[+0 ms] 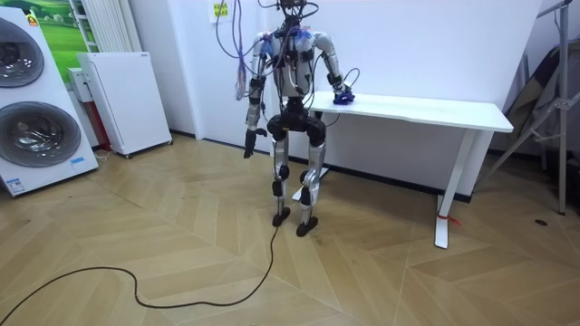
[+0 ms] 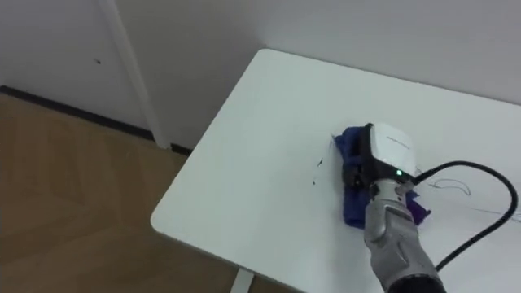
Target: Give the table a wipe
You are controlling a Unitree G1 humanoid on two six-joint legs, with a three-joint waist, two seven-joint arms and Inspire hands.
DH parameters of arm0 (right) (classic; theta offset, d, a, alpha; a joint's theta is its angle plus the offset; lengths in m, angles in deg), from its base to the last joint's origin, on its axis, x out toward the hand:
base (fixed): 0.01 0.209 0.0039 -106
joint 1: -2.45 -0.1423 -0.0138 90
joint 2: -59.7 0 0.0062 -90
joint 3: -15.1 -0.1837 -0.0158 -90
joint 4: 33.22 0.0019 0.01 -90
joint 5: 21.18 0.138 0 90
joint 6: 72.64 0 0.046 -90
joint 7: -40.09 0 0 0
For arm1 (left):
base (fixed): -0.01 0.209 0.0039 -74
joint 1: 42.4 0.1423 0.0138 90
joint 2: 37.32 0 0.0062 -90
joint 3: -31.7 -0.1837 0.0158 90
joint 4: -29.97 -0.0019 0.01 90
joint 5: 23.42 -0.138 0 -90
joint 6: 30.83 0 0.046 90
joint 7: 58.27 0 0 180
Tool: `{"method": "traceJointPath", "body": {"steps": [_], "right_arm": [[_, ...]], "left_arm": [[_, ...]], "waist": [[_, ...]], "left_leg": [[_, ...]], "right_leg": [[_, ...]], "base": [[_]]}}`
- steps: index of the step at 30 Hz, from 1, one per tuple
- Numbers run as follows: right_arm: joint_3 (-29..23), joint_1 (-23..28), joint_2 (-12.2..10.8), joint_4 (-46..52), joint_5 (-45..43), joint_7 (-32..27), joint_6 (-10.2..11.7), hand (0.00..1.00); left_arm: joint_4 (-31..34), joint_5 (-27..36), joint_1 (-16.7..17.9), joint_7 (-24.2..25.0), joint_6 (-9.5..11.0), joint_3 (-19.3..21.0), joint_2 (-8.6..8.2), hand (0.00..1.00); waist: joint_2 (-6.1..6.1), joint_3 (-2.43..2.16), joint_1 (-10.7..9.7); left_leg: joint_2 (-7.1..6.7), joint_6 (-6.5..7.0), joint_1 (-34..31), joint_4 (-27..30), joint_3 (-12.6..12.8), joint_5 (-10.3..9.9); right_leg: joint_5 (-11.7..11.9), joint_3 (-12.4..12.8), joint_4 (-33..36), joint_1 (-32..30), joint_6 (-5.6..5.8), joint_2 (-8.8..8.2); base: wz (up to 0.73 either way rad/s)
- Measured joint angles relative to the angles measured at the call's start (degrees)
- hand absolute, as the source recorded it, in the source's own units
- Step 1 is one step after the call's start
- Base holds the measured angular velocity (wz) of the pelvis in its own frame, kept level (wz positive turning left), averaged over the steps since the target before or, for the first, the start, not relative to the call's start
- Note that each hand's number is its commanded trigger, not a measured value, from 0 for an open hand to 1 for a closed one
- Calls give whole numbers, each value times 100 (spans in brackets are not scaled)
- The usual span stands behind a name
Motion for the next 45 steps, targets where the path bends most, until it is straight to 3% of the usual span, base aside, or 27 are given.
{"method": "traceJointPath", "body": {"steps": [3,4,5,7,9,11,12,13,17,20,22,23,25,26,28,29,31,33,34,37,40,43,45], "right_arm": [[-234,289,80,-262,88,-334,532,100],[-427,417,75,-388,152,-492,694,100],[-539,482,76,-462,165,-566,764,100],[-1037,831,101,-743,270,-859,987,100],[-1294,1029,165,-936,505,-1025,1071,100],[-1711,1244,221,-1230,856,-1166,1253,100],[-1960,1460,295,-1300,1048,-1203,1292,100],[-2099,1638,412,-1380,1155,-1213,1307,100],[-2439,1922,649,-1734,1472,-1210,1265,100],[-2415,1804,663,-1750,1680,-1115,1020,100],[-2205,1437,653,-1715,1648,-1046,620,100],[-2166,1326,640,-1721,1630,-1031,498,100],[-1751,785,596,-1606,1410,-847,12,100],[-1580,659,586,-1477,1351,-726,-86,100],[-694,118,384,-876,959,-259,-335,100],[-440,-18,312,-725,877,-164,-350,100],[274,-507,51,-384,469,280,-277,100],[302,-863,-97,-351,385,481,-175,100],[334,-1048,-102,-371,479,531,-119,100],[366,-1194,-82,-456,649,548,-84,100],[224,-965,11,-1005,708,479,104,100],[-177,-488,46,-1210,914,184,662,100],[-487,-97,82,-1255,1042,-7,866,100]], "left_arm": [[43,-28,78,56,18,12,12,0],[50,-48,102,52,87,33,31,0],[47,-64,81,52,113,99,31,0],[103,-119,50,24,197,370,87,0],[123,-121,93,-4,212,472,175,0],[121,-178,145,-9,220,751,189,0],[119,-180,171,-27,250,976,190,0],[119,-184,199,-73,254,1158,197,0],[117,-174,253,-102,262,1342,224,0],[113,-135,197,-93,264,1213,224,0],[61,-108,99,-86,269,979,218,0],[13,-108,50,-85,268,929,210,0],[-271,-91,-138,-41,254,598,198,0],[-315,-67,-176,-10,249,524,193,0],[-341,-7,-261,64,239,309,208,0],[-342,0,-268,69,236,266,217,0],[-351,-8,-425,127,259,202,207,0],[-292,-9,-480,195,291,198,168,0],[-288,5,-467,192,287,176,166,0],[-264,4,-254,176,162,66,194,0],[-256,12,-40,180,154,95,197,0],[-251,9,83,174,181,130,219,0],[-241,-5,114,172,209,257,248,0]], "waist": [[-9,-10,-281],[-34,-39,-393],[-47,-42,-434],[-133,-110,-484],[-173,-127,-537],[-183,-141,-615],[-191,-170,-657],[-196,-198,-733],[-192,-209,-801],[-159,-220,-747],[-124,-213,-578],[-108,-203,-523],[-6,-171,-320],[29,-158,-293],[95,-73,-173],[96,-51,-148],[65,-19,33],[27,14,143],[20,24,290],[-5,12,361],[-29,1,250],[-54,-15,-10],[-101,-53,-129]], "left_leg": [[-28,0,53,10,120,0],[-42,2,71,4,207,1],[-52,4,94,-3,265,2],[-76,39,186,-44,471,-12],[-62,109,298,-75,660,-56],[-68,159,414,-104,712,-95],[-73,181,445,-104,733,-120],[-72,205,453,-96,749,-136],[-70,262,561,-111,803,-174],[-72,303,565,-98,867,-202],[-82,319,585,-82,871,-214],[-76,318,582,-67,871,-222],[-53,308,515,3,784,-256],[-54,294,477,5,740,-263],[-75,306,327,41,514,-226],[-75,305,288,69,453,-225],[-75,270,155,123,232,-203],[-91,268,112,113,136,-142],[-108,259,101,82,82,-121],[-141,253,97,95,17,-101],[-150,264,104,84,20,-94],[-147,287,274,22,254,-81],[-145,287,392,-61,435,-82]], "right_leg": [[-23,-69,-33,175,38,-27],[-42,-56,-82,248,68,-43],[-48,-40,-122,300,77,-56],[-112,78,-109,407,153,-107],[-133,160,-98,485,178,-122],[-134,248,-91,572,189,-136],[-124,307,-79,590,207,-145],[-102,364,-59,587,240,-145],[-33,454,12,628,312,-120],[21,531,9,626,346,-125],[50,558,9,582,347,-112],[63,567,9,561,341,-102],[136,628,49,416,272,-38],[164,630,75,344,257,-18],[285,587,110,112,164,64],[298,547,115,74,143,82],[318,492,107,-23,106,129],[281,383,92,-27,67,115],[239,364,79,-31,53,105],[180,293,-7,11,63,94],[164,214,-5,109,89,39],[127,398,-19,294,150,8],[102,458,-5,399,187,-8]], "base": [[50],[58],[48],[23],[-7],[-13],[-10],[-11],[-15],[-31],[-48],[-64],[-84],[-88],[-75],[-46],[7],[46],[45],[47],[54],[46],[20]]}}
